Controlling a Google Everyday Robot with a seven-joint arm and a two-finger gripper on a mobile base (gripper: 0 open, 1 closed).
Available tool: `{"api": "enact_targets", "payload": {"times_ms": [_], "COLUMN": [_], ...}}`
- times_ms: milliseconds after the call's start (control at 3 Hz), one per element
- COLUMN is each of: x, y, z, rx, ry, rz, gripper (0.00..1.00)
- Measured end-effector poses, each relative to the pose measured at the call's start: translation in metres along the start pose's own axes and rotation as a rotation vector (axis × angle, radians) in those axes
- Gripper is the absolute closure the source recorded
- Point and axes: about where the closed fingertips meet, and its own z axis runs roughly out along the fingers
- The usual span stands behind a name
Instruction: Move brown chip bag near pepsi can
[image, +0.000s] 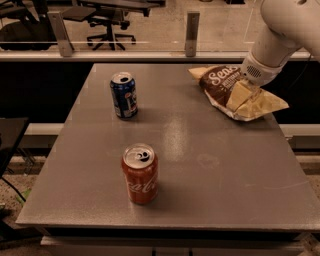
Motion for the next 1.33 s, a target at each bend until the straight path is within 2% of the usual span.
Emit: {"api": "enact_targets", "payload": {"times_ms": [333,667,1333], "x": [-0.014,-0.028,-0.073], "y": [0.009,0.021,0.066], "z": [-0.012,-0.023,-0.044], "rx": [-0.005,-0.019,-0.065], "ry": [-0.033,-0.067,-0.157], "rz": [-0.044,-0.085,-0.211], "gripper": [0.8,1.0,1.0]}}
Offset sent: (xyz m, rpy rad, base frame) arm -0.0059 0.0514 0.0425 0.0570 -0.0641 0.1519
